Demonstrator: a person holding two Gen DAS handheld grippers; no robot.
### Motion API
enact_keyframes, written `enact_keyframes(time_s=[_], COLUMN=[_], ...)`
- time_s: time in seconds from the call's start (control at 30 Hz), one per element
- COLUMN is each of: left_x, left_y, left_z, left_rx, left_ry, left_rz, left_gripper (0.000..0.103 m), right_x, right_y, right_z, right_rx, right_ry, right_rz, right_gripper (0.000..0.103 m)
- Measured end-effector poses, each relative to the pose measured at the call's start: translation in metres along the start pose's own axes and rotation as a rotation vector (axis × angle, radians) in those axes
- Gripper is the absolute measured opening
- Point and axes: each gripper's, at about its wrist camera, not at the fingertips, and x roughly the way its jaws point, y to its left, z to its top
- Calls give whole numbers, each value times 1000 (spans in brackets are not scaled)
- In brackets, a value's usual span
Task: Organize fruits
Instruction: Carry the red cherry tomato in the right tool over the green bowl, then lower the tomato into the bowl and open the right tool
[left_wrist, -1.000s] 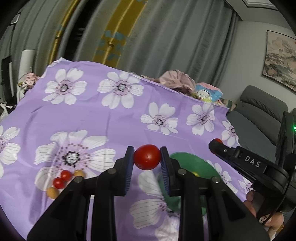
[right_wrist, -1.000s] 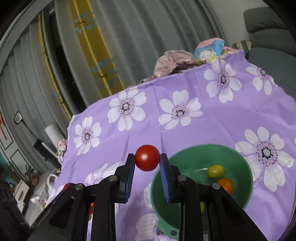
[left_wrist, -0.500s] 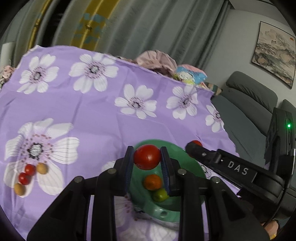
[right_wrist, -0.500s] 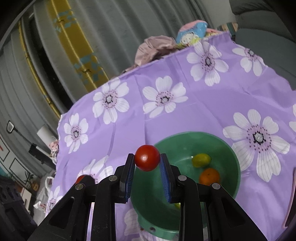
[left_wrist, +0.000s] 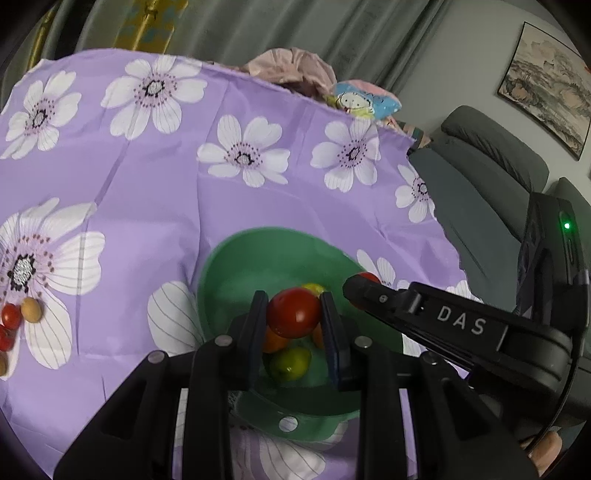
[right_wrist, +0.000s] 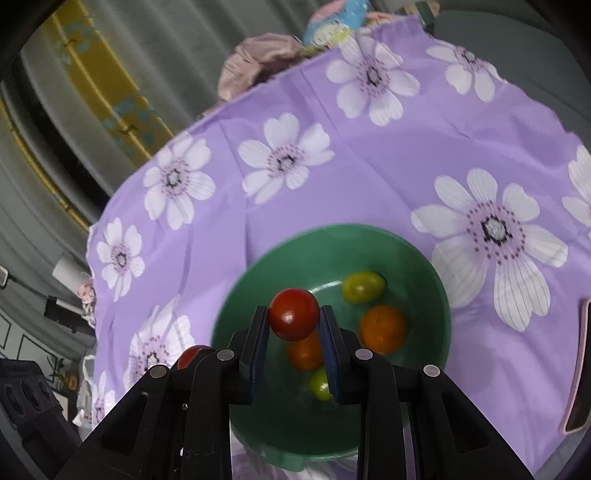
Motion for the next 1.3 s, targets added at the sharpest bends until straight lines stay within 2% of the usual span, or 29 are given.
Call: enact_keyframes(time_s=[0.6, 1.3], left_x=[20, 34], left_y=[-3, 1], left_z=[-9, -15], left_rx=[-2, -14], left_ry=[92, 153], left_rz=[-4, 28], left_gripper=[28, 28], right_x=[14, 31], right_y=[-5, -6], right_z=[-1, -6], right_rx=[4, -3], right_ry=[77, 163], right_rz=[-19, -30], right_gripper=[29, 29])
